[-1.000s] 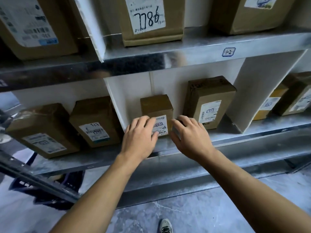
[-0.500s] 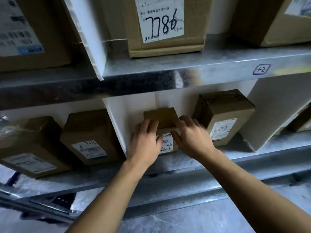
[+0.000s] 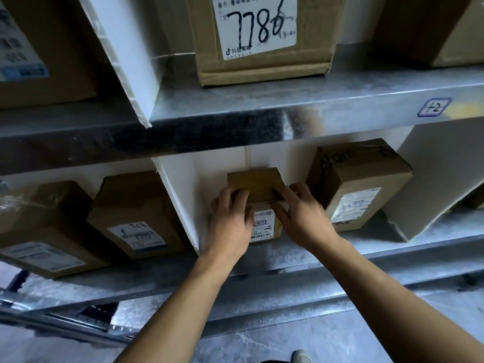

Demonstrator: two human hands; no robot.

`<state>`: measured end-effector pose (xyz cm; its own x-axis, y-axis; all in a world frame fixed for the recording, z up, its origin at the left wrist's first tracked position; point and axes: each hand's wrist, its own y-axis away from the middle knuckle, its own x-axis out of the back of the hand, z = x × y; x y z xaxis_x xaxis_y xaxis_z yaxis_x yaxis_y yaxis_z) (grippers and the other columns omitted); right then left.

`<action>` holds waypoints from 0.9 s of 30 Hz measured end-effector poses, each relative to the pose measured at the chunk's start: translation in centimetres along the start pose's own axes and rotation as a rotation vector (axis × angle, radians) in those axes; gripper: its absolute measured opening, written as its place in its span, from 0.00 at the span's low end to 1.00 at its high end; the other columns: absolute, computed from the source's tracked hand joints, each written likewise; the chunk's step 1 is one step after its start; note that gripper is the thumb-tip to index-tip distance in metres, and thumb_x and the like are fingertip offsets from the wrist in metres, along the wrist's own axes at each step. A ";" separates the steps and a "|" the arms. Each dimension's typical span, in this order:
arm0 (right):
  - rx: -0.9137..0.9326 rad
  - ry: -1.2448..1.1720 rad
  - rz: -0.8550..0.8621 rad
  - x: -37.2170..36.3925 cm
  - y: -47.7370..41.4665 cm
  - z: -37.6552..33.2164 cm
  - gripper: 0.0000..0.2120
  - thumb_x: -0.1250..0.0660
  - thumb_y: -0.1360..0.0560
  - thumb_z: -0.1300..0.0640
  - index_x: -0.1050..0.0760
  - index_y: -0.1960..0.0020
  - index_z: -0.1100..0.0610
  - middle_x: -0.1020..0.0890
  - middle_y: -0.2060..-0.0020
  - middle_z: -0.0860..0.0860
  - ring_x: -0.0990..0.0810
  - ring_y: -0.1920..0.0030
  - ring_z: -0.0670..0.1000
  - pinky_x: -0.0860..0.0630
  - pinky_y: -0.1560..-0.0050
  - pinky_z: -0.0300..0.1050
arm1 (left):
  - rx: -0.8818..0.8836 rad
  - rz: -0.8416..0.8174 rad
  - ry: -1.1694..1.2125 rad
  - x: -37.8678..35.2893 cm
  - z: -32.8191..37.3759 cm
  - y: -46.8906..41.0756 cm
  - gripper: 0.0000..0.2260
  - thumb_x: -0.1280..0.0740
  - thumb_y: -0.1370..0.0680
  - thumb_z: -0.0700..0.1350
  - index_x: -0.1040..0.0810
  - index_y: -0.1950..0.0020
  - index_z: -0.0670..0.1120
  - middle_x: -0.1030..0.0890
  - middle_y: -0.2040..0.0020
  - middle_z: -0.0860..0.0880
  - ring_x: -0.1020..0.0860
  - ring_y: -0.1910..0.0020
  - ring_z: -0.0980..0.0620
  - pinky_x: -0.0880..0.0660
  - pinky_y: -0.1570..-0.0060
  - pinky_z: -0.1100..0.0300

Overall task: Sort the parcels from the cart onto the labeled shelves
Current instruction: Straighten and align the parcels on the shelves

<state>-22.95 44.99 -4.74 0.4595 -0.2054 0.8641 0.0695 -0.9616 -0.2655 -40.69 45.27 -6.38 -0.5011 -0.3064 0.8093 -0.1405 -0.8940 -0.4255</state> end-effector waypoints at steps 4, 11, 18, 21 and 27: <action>-0.015 -0.044 0.046 0.0 0.0 0.6 0.20 0.33 0.21 0.52 0.26 0.31 0.55 0.26 0.44 0.58 0.20 0.54 0.64 0.20 0.56 0.56 | -0.036 0.006 0.020 -0.3 0.3 -0.3 0.19 0.31 0.24 0.45 0.26 0.34 0.43 0.31 0.34 0.42 0.27 0.39 0.39 0.22 0.45 0.43; 0.047 -0.112 0.098 -0.5 0.4 0.5 0.16 0.31 0.22 0.56 0.23 0.35 0.57 0.25 0.46 0.60 0.19 0.57 0.65 0.19 0.58 0.57 | -0.018 0.023 -0.013 0.0 -0.3 -0.2 0.17 0.31 0.24 0.46 0.24 0.37 0.43 0.28 0.36 0.42 0.26 0.41 0.39 0.22 0.45 0.45; 0.047 -0.163 0.117 -1.5 0.2 -0.4 0.18 0.37 0.22 0.50 0.22 0.35 0.55 0.24 0.45 0.60 0.18 0.58 0.64 0.18 0.59 0.59 | -0.015 0.090 -0.075 1.0 -0.6 0.2 0.15 0.28 0.25 0.42 0.21 0.40 0.40 0.24 0.40 0.41 0.24 0.44 0.39 0.23 0.46 0.51; 0.059 -0.160 0.112 -1.9 0.3 -0.4 0.17 0.32 0.21 0.53 0.23 0.34 0.55 0.25 0.44 0.60 0.18 0.57 0.64 0.18 0.58 0.60 | 0.002 0.088 -0.091 1.1 -0.6 0.5 0.15 0.27 0.26 0.43 0.21 0.40 0.40 0.24 0.40 0.40 0.24 0.44 0.38 0.22 0.46 0.48; 0.051 -0.079 0.047 -1.4 0.2 -0.5 0.21 0.33 0.21 0.50 0.28 0.30 0.52 0.28 0.36 0.58 0.19 0.48 0.64 0.19 0.53 0.58 | 0.027 0.051 -0.105 1.6 0.0 0.4 0.17 0.28 0.25 0.46 0.22 0.38 0.42 0.25 0.38 0.42 0.26 0.41 0.39 0.24 0.45 0.49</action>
<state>-24.01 44.99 -5.78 0.5313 -0.2333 0.8144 0.0905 -0.9402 -0.3284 -41.52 44.37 -5.26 -0.4150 -0.3832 0.8252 -0.0929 -0.8843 -0.4575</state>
